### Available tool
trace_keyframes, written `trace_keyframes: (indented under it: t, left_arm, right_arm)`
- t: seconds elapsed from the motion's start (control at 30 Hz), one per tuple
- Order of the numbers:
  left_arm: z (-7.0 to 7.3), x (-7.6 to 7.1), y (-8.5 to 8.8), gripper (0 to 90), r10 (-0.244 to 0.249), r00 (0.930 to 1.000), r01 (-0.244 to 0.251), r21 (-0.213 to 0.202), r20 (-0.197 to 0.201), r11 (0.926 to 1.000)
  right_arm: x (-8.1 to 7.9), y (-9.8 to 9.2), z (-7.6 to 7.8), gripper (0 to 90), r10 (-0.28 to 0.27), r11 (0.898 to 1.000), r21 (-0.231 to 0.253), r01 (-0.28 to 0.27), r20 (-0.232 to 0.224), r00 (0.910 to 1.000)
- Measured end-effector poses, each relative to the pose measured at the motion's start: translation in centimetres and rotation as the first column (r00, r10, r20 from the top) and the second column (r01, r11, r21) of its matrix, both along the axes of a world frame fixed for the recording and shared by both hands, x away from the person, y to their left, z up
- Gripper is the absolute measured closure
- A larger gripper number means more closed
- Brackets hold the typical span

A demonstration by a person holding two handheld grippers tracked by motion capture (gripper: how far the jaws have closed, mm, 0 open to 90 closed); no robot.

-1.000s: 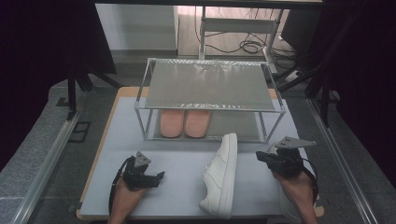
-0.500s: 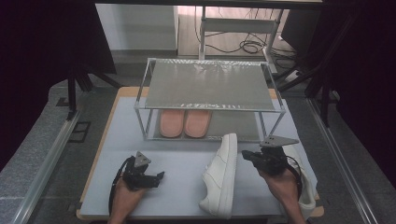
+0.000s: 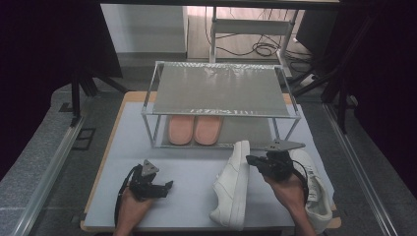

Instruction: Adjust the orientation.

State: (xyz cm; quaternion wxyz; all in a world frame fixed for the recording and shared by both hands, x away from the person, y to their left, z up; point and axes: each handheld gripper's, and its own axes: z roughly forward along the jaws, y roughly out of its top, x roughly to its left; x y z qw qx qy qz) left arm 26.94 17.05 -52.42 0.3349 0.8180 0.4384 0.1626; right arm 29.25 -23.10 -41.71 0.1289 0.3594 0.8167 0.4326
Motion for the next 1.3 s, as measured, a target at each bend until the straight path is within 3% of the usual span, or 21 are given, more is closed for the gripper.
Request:
trace_keyframes:
  t: [0.87,1.3]
  left_arm:
    - [0.0,0.0,0.0,13.1,0.002,1.0000,-0.002,-0.002,0.000,1.0000]
    - [0.0,0.0,0.0,13.1,0.002,1.0000,-0.002,-0.001,0.000,1.0000]
  right_arm:
    - [-0.1,-0.3,-0.6,90.0,-0.014,1.000,-0.020,0.014,-0.002,0.9999]
    - [-0.6,-2.4,-0.4,90.0,-0.095,0.994,-0.048,0.096,0.008,0.9954]
